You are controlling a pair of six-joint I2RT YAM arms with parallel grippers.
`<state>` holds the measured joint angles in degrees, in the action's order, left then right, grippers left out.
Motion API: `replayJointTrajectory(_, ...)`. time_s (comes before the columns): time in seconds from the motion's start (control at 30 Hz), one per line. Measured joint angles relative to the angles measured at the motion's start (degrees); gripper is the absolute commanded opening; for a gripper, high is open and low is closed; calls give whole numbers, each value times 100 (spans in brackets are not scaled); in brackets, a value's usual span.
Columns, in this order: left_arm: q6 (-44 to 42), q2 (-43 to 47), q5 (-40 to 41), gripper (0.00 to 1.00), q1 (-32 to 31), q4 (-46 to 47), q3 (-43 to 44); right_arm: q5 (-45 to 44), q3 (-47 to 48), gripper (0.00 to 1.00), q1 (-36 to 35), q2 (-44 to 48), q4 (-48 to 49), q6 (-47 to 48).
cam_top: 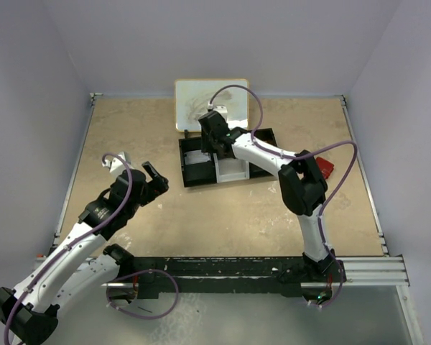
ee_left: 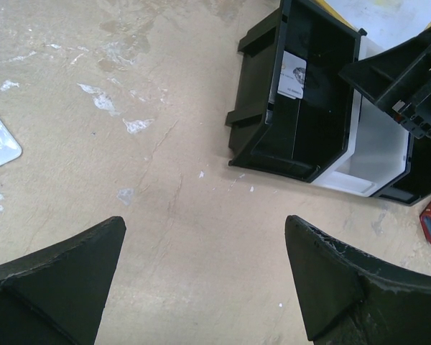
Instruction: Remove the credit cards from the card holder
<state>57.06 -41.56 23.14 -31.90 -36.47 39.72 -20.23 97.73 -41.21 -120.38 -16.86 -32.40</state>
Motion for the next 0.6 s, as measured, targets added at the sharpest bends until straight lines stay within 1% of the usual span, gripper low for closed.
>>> replayJointTrajectory(0.13,-2,0,-46,90,0,2,0,28,74,59,2,24,-87,22)
replayJointTrajectory(0.2,-4,0,-59,90,0,2,0,42,72,64,4,127,-138,66)
replayJointTrajectory(0.23,-4,0,-68,90,0,2,0,39,52,68,9,251,-173,111)
replayJointTrajectory(0.3,-9,4,-90,90,0,2,0,11,-74,71,59,595,-203,179)
replayJointTrajectory(0.4,-17,42,-116,90,0,0,-2,42,-616,75,308,1593,-166,278)
replayJointTrajectory(0.47,-24,107,-131,90,0,0,-13,72,-1078,79,761,2312,-63,317)
replayJointTrajectory(0.53,-26,188,-138,90,0,-7,-42,140,-1620,85,1576,3051,98,345)
replayJointTrajectory(0.6,-50,262,-149,90,0,-2,-74,146,-2083,88,2520,3560,168,341)
